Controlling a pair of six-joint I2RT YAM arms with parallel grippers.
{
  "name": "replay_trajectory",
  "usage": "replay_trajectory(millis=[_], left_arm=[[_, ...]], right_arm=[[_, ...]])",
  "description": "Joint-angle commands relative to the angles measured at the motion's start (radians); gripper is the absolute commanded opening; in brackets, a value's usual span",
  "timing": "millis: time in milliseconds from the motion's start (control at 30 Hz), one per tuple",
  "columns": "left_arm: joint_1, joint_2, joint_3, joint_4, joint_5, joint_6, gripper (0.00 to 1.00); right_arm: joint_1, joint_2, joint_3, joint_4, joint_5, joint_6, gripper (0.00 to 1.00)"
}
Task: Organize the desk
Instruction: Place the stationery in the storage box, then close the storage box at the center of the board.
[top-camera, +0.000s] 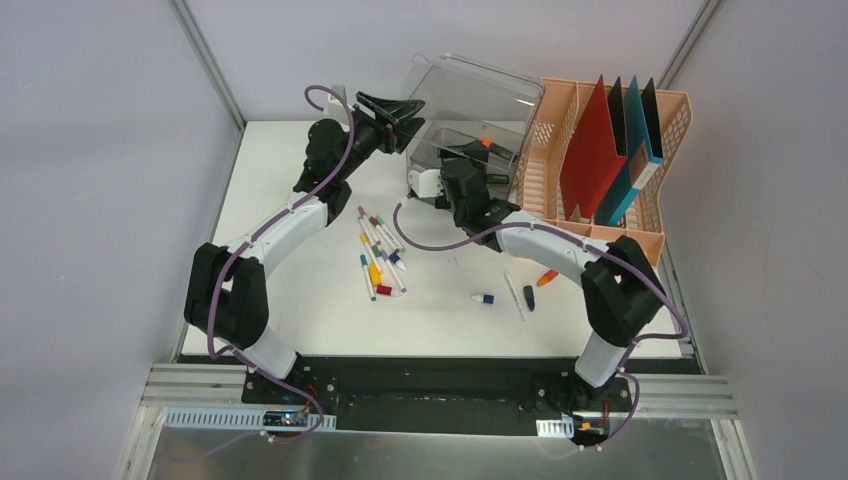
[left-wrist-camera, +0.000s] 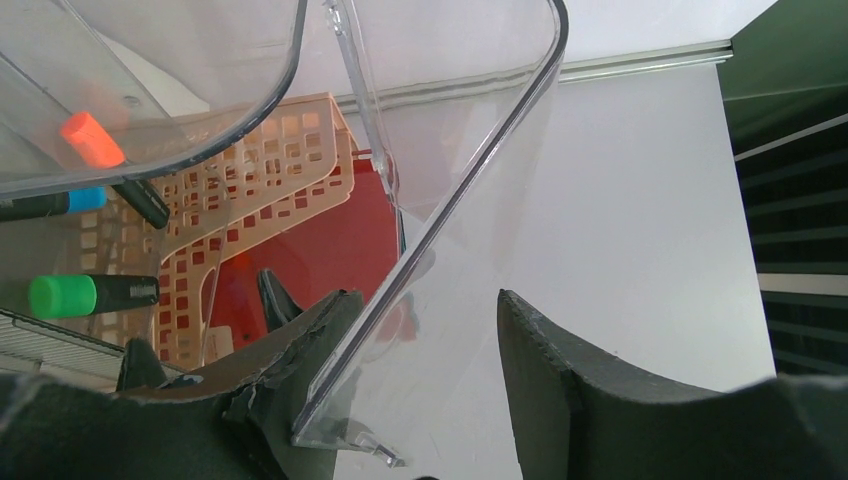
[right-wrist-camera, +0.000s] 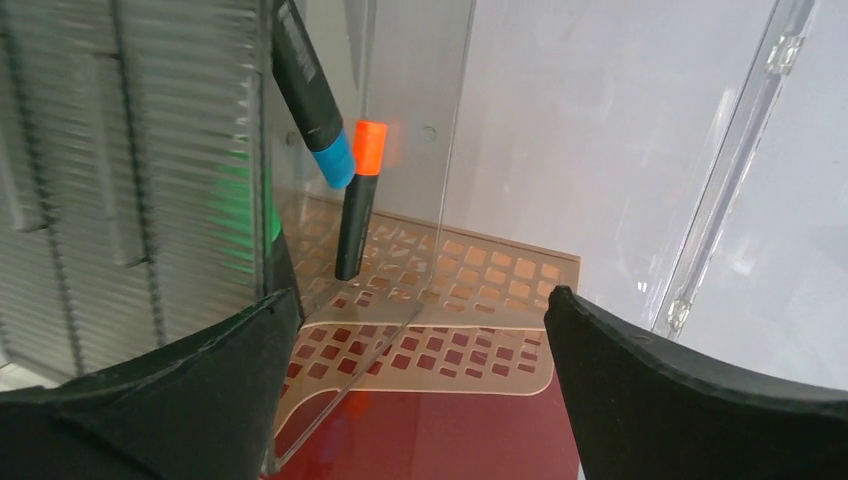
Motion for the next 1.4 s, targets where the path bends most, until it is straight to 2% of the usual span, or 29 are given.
replay_trajectory(millis=[0, 333, 600, 733, 833, 933, 1133, 1367], left_arm=[[-0.004, -0.009, 0.046, 0.06, 0.015, 0.005, 0.54], [-0.007, -0.01, 0.045, 0.06, 0.013, 0.005, 0.54], [-0.007, -0.008, 0.039, 0.067, 0.012, 0.005, 0.54], [-0.008, -0.007, 0.033, 0.073, 0.013, 0.002, 0.54], [-0.007, -0.008, 0.024, 0.08, 0.013, 0.001, 0.54], [-0.007, -0.01, 0.017, 0.081, 0.013, 0.003, 0.54], [-0.008, -0.001, 0.008, 0.087, 0.02, 0.007, 0.54], [-0.007, 0.002, -0.049, 0.125, 0.057, 0.048, 0.55]], right_arm=[[0.044, -0.105, 0.018, -0.126, -0.046, 0.139, 0.97], [0.133, -0.201, -0.013, -0.414, -0.149, 0.264, 0.99], [0.142, -0.316, -0.041, -0.672, -0.386, 0.381, 0.99], [0.135, -0.411, -0.086, -0.795, -0.578, 0.383, 0.99], [0.087, -0.493, -0.111, -0.898, -0.818, 0.38, 0.99], [-0.006, -0.573, -0.137, -0.93, -1.0, 0.417, 0.99], [-0.184, -0.691, -0.186, -0.962, -1.212, 0.498, 0.99], [-0.4, -0.811, -0.246, -0.897, -1.398, 0.622, 0.99]])
